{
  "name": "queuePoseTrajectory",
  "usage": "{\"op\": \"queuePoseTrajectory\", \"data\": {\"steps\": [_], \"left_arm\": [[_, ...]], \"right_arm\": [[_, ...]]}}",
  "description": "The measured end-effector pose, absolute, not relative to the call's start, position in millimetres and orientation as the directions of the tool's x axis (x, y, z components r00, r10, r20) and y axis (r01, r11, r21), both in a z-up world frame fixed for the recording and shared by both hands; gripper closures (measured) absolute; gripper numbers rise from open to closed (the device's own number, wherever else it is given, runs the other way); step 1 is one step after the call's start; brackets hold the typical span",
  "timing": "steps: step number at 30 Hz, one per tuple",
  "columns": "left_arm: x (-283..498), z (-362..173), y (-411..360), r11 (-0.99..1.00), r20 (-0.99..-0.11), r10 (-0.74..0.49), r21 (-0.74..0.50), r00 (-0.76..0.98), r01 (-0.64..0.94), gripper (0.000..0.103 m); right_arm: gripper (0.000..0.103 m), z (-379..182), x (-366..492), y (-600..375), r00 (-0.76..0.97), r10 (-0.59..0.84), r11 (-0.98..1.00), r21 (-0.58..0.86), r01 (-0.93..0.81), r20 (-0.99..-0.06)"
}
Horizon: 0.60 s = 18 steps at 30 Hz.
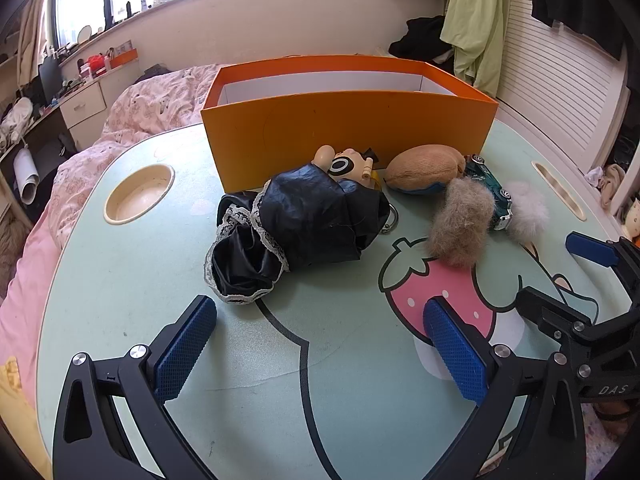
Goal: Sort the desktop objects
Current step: 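Lower the left gripper into the box and grasp the clear plastic bag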
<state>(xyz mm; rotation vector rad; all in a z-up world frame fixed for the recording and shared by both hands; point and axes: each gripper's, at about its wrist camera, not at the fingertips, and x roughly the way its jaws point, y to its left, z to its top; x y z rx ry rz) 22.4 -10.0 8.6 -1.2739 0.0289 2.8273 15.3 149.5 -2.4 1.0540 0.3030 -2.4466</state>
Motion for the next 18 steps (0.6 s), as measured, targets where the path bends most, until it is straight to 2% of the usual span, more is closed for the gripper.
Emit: {"op": "queuePoseTrajectory", "data": {"steps": [15,18], "left_arm": [[22.6,9.4,-9.7,-0.999,-0.750,0.024,0.003,-0.661,-0.039,0.000],[28.2,17.3,-12.7,-0.999,-0.723,0.031,-0.007,-0.690,-0.037,0.000]], "right_arm": [[0.000,-2.0,14.5,152.9,-0.604,-0.326,-0.870,-0.019,0.492,-0.728],[0.000,-1.8,14.0,153.7,-0.600,-0.330,-0.870,-0.013,0.493,-0.729]]}}
